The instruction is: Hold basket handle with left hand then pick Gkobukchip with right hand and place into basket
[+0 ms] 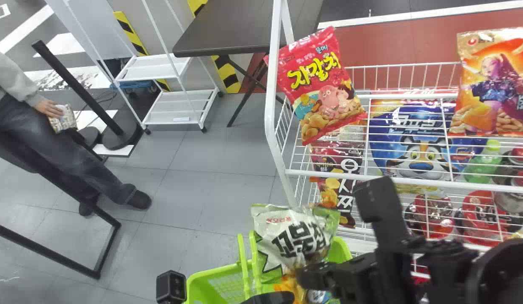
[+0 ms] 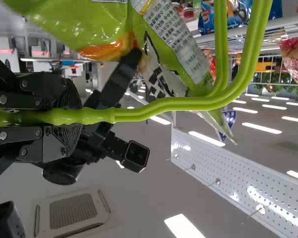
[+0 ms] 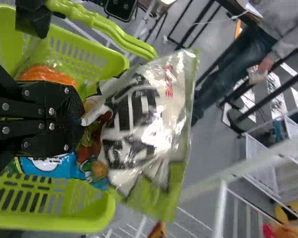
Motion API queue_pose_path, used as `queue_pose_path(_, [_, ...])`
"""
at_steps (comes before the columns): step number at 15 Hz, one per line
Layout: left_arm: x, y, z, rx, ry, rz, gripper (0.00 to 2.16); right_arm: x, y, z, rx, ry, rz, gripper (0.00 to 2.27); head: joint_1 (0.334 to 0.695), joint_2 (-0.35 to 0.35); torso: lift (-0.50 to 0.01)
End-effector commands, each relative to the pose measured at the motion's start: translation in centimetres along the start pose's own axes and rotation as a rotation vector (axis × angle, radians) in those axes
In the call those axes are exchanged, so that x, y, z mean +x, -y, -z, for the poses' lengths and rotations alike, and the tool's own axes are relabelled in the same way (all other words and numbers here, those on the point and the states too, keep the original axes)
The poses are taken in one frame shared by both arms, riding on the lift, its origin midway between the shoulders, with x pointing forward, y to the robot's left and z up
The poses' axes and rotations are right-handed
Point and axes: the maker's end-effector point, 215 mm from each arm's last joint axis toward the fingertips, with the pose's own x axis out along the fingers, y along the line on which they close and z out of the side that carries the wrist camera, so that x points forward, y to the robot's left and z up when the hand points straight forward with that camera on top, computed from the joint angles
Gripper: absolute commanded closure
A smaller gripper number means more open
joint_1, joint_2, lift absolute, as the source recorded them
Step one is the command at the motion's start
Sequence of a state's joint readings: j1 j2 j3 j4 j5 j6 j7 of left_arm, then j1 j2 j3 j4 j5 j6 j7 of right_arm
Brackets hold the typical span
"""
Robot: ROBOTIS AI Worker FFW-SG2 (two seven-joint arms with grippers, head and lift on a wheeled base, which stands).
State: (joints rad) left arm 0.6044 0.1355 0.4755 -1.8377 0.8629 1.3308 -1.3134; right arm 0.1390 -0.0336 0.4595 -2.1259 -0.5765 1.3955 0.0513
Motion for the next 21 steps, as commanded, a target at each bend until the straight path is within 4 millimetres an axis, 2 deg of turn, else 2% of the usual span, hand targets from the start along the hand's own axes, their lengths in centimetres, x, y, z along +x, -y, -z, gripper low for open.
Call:
queue_pose_path(1, [-0.1, 0.1, -0.1, 0.001, 0.001, 0.002, 2.15, 1.3, 0.7, 1.6, -0.039, -0.042, 0.056, 0.8, 0.695, 0.35, 0.0])
queue_pose_path(2, [-0.1, 0.1, -0.1, 0.0, 0.002, 0.002, 2.15, 1.4, 1.1, 2.0, -0.046, -0.051, 0.074, 0.0, 0.695, 0.35, 0.0])
queue_pose_path(4, [-0.1, 0.0, 0.0, -0.002, 0.001, 0.001, 2.15, 1.1, 1.2, 2.0, -0.047, -0.046, 0.072, 0.01, 0.695, 0.35, 0.0])
queue_pose_path(6, [-0.1, 0.0, 0.0, -0.003, 0.002, 0.002, 2.15, 0.1, 1.8, 0.7, -0.044, 0.01, 0.09, 0.06, 0.695, 0.35, 0.0])
queue_pose_path(9, [-0.2, -0.2, -0.1, -0.01, 0.007, 0.003, 2.15, -2.0, 4.0, -2.4, -0.068, 0.15, 0.144, 0.06, 0.695, 0.35, 0.0])
queue_pose_path(12, [-0.1, -0.2, -0.2, -0.01, 0.006, 0.007, 2.15, -2.3, 3.9, -1.6, -0.031, 0.158, 0.104, 0.07, 0.695, 0.35, 0.0])
queue_pose_path(13, [0.0, -0.2, -0.1, -0.011, 0.003, 0.008, 2.15, -3.0, 4.1, -2.9, -0.031, 0.231, 0.106, 0.07, 0.695, 0.35, 0.0])
queue_pose_path(14, [0.1, -0.3, -0.1, -0.012, 0.002, 0.007, 2.15, -4.1, 5.1, -4.0, -0.037, 0.291, 0.133, 0.07, 0.695, 0.35, 0.0])
queue_pose_path(16, [-0.1, -0.4, -0.1, -0.016, 0.007, 0.008, 2.15, -7.9, 7.6, -7.8, -0.139, 0.505, 0.246, 0.08, 0.695, 0.35, 0.0])
queue_pose_path(17, [-0.1, -0.4, -0.1, -0.016, 0.007, 0.008, 2.15, -9.7, 8.4, -8.9, -0.194, 0.588, 0.309, 0.08, 0.695, 0.35, 0.0])
queue_pose_path(21, [0.2, -0.5, -0.1, -0.018, 0.001, 0.01, 2.15, -14.6, 11.8, -9.3, -0.308, 0.763, 0.48, 0.08, 0.695, 0.348, 0.0])
